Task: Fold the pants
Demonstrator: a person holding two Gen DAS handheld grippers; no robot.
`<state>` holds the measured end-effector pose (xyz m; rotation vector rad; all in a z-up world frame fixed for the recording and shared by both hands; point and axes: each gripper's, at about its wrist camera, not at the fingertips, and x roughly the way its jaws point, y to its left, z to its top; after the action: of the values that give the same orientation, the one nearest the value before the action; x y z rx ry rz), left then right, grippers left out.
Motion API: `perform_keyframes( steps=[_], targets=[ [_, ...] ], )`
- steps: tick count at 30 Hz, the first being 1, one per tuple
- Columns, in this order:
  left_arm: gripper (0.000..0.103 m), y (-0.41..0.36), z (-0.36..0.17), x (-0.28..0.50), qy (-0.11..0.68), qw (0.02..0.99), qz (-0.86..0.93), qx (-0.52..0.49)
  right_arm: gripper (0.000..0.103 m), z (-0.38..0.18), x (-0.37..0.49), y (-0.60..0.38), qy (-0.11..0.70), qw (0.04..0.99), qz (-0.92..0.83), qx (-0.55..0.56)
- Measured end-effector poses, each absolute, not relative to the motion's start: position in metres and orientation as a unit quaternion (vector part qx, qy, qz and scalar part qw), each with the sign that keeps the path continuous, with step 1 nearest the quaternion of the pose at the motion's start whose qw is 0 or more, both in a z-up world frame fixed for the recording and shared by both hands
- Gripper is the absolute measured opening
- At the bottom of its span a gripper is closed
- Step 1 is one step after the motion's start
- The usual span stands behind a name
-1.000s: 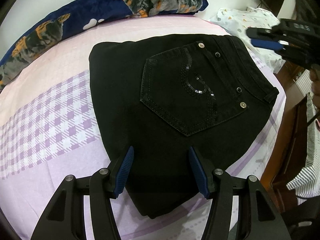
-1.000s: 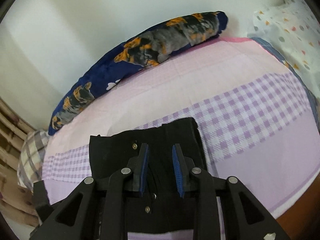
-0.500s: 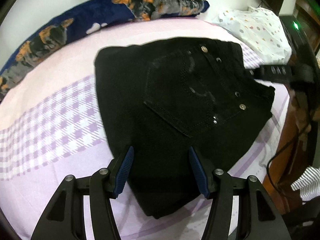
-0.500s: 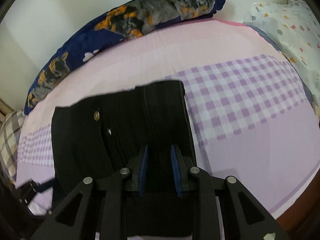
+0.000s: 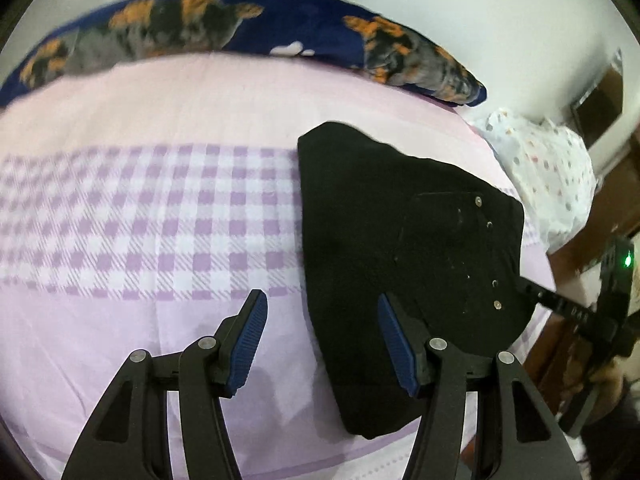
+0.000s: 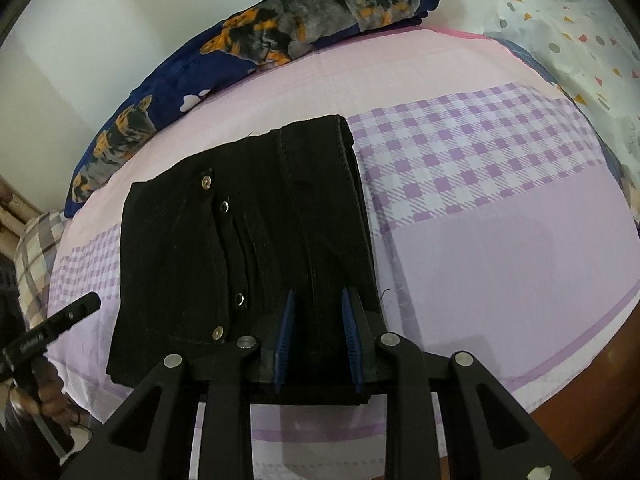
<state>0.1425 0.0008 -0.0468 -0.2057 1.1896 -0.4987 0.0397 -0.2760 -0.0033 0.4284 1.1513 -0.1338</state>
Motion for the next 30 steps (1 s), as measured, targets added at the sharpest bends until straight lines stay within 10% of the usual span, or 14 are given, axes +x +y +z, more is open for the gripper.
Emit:
perform_keyframes(
  steps=[30],
  targets=[
    [0.058,-0.012,-0.080,0.164,0.625,0.711,-0.262,-0.187,0.050,-0.044,0.066,-0.357,0.571,0.731,0.086,0.363]
  ],
)
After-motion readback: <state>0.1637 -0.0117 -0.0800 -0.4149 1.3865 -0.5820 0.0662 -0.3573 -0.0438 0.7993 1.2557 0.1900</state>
